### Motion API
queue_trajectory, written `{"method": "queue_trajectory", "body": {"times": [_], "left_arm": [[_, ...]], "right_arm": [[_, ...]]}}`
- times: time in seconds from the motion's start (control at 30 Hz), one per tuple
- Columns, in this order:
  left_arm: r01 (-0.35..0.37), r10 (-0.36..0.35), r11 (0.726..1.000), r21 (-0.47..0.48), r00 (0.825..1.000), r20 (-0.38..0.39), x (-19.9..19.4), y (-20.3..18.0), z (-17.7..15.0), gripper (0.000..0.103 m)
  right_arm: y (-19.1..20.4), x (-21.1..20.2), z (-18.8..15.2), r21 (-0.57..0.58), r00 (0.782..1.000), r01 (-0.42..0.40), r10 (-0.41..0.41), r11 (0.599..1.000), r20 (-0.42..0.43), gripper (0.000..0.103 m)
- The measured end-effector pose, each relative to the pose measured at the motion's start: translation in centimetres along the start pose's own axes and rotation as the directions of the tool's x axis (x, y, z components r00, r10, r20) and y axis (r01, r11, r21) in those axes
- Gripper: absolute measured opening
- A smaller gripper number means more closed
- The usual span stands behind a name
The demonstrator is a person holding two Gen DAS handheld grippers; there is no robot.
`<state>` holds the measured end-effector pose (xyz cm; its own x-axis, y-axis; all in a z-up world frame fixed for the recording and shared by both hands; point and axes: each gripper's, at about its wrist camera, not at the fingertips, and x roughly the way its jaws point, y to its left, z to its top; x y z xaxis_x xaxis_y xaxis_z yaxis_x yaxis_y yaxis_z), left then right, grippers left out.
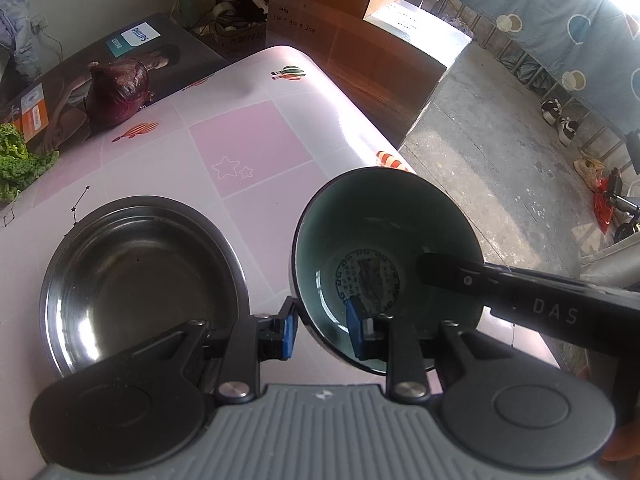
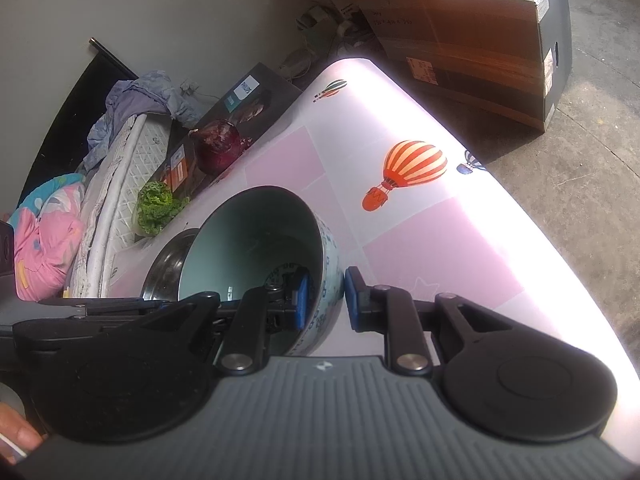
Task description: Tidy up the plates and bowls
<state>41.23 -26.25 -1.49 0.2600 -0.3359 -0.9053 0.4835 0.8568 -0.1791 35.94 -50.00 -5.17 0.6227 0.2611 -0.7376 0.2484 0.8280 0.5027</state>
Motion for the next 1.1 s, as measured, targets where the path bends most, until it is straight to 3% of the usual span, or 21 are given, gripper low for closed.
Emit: {"method": "queue_trajectory", "body": {"times": [0.23,0.6,0.73,0.9,1.03,1.1], "left_arm": [[-0.031,0.033,0.998,-0.048,0.999,0.041,-2.8,3.5,-0.3,0.026],[-0.104,0.109,0.977,-0.187,0.994,0.019,-2.6,12.2,-1.4,0.026],[-0.098,0.100,0.971,-0.217,0.995,-0.005,-1.1,14.7,-1.9,0.026],[-0.078,0.075,0.969,-0.235,0.997,-0.023,0.0,15.9,-2.6,0.027],[-0.061,0.066,0.971,-0.231,0.998,0.016,-0.8,16.0,-2.8,0.033],[-0.052,0.060,0.972,-0.229,0.998,0.029,-1.4,15.9,-2.8,0.037]], "right_arm": [[4.2,0.3,0.5,-0.050,1.000,-0.030,0.030,0.998,-0.006,0.018],[11.6,7.2,0.2,-0.127,0.990,-0.093,0.078,0.988,-0.116,0.018],[13.0,10.6,-0.7,-0.162,0.986,-0.070,0.044,0.984,-0.163,0.018],[13.8,11.9,-1.3,-0.221,0.988,-0.032,-0.002,0.975,-0.155,0.020],[14.2,12.2,-1.2,-0.240,0.988,-0.027,-0.010,0.970,-0.153,0.021],[14.3,12.0,-1.2,-0.237,0.989,-0.038,0.002,0.971,-0.151,0.030]]}}
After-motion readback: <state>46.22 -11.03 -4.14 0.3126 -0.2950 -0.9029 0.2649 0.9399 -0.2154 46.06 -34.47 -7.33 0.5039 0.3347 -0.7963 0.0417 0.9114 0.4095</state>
